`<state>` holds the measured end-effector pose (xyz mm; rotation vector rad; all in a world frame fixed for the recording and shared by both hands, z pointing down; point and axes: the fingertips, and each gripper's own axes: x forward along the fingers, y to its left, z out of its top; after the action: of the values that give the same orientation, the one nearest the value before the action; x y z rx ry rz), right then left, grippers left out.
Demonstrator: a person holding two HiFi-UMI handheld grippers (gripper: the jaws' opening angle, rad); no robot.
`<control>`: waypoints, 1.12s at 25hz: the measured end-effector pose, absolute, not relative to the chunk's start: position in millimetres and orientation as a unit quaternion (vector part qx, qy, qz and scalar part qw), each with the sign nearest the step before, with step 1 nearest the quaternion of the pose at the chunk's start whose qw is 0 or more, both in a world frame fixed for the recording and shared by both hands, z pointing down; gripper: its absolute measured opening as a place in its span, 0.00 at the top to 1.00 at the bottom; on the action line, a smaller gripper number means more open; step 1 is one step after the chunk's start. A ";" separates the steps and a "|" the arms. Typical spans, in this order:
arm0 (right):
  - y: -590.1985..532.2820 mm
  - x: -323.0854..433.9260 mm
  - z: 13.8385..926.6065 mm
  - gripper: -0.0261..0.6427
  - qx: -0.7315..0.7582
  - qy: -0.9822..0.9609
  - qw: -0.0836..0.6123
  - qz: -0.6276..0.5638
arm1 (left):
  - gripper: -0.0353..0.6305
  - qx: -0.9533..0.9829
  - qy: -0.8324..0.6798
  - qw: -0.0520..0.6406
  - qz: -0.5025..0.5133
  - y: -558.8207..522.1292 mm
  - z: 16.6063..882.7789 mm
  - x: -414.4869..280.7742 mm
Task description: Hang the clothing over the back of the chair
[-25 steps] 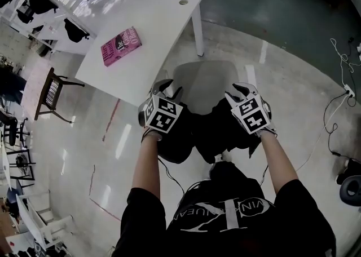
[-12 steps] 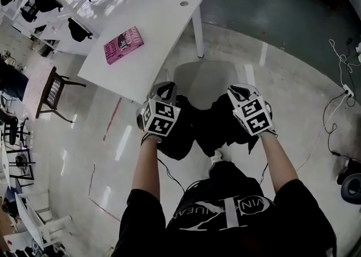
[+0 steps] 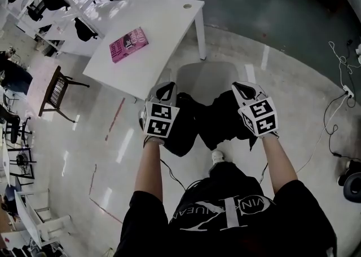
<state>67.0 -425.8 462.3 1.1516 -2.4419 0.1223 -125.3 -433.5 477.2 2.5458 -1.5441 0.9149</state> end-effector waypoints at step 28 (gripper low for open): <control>-338.3 74.7 422.2 0.93 0.454 -0.884 0.105 0.037 | 0.93 0.825 -0.554 0.040 0.104 -340.8 434.2 -126.0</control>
<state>74.7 -338.3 422.2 1.3393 -2.6041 0.1090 -126.0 -340.8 434.2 2.5269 -1.6972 0.3200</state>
